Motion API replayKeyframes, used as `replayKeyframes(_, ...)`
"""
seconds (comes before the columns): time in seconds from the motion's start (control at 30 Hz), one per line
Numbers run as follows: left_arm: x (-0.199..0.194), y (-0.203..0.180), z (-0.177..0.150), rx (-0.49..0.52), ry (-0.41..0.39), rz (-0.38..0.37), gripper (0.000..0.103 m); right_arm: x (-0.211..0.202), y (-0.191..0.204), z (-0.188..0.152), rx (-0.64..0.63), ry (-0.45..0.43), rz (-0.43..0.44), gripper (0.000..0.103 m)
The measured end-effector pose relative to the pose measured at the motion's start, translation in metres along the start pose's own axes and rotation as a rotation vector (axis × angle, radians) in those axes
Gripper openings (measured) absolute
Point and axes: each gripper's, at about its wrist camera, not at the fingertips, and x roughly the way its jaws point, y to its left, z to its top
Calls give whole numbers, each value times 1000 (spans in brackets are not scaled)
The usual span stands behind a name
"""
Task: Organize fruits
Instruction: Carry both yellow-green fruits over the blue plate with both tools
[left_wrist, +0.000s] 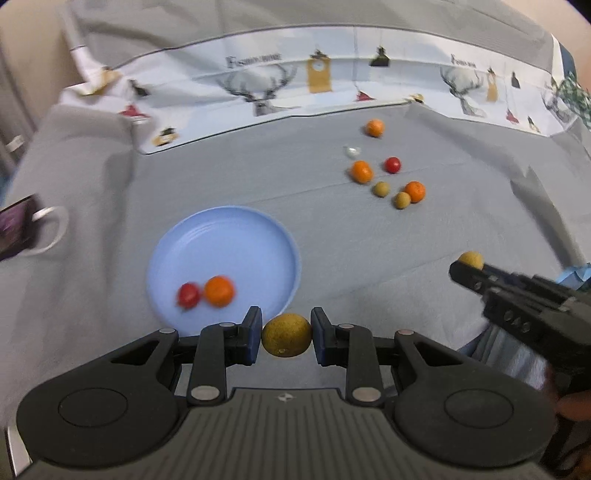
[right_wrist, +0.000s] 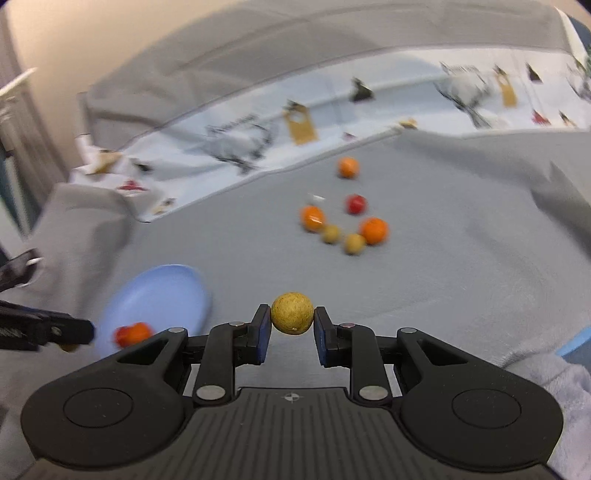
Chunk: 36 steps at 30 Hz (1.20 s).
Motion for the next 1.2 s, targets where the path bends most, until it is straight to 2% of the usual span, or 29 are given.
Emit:
replayKeyframes(0.23, -53, 30, -45, -106, -86, 42, 31, -59, 57, 7, -104, -29, 166, 26)
replayKeyframes(0.37, -72, 39, -65, -129, -115, 65, 31, -82, 90, -3, -205, -56, 205, 26)
replayKeyframes(0.5, -85, 49, -77, -166, -138, 63, 31, -91, 105, -8, -253, -55, 207, 26)
replayKeyframes(0.73, -96, 55, -84, -189, -177, 53, 31, -94, 109, -10, -268, -44, 186, 26)
replayKeyframes(1.2, -81, 60, -81, -186, -151, 44, 31, -79, 109, -12, -257, -5, 164, 26)
